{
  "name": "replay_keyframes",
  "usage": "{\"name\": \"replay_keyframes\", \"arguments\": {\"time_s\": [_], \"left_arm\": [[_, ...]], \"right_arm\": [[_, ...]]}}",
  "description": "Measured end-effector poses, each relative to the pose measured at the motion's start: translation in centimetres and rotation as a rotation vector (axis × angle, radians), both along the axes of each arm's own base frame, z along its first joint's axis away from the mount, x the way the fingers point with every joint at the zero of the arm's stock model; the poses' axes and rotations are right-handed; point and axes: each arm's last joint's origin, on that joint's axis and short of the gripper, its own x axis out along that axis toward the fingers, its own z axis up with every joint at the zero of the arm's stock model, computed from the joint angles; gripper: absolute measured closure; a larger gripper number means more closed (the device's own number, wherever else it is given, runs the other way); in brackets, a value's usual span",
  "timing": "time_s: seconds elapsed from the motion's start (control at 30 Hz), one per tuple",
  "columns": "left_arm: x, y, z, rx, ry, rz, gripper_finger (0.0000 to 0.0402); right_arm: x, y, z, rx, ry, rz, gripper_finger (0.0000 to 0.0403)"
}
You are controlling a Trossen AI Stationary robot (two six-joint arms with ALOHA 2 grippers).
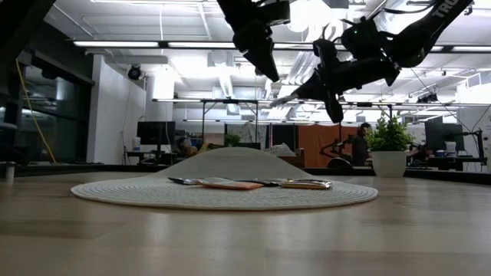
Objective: Pick & Place Tea
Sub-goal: Put the white tea bag into the right section of the wooden organizer
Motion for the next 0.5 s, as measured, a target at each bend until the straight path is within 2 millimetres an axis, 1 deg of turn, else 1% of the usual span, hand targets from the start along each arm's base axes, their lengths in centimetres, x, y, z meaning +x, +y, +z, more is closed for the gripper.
{"name": "replay_keyframes", "arguments": {"time_s": [0.13, 0.23, 0.5], "left_arm": [[0.0, 0.0, 0.0, 0.0, 0.0, 0.0, 0.0258], [0.0, 0.0, 0.0, 0.0, 0.0, 0.0, 0.0245], [0.01, 0.0, 0.01, 0.001, -0.001, 0.001, 0.0238]], "right_arm": [[0.02, 0.15, -0.06, -0.059, 0.011, 0.063, 0.0403], [-0.05, 0.28, -0.39, -0.115, 0.047, 0.106, 0.0403], [-0.14, 0.35, -0.82, -0.306, 0.125, 0.147, 0.0403]]}}
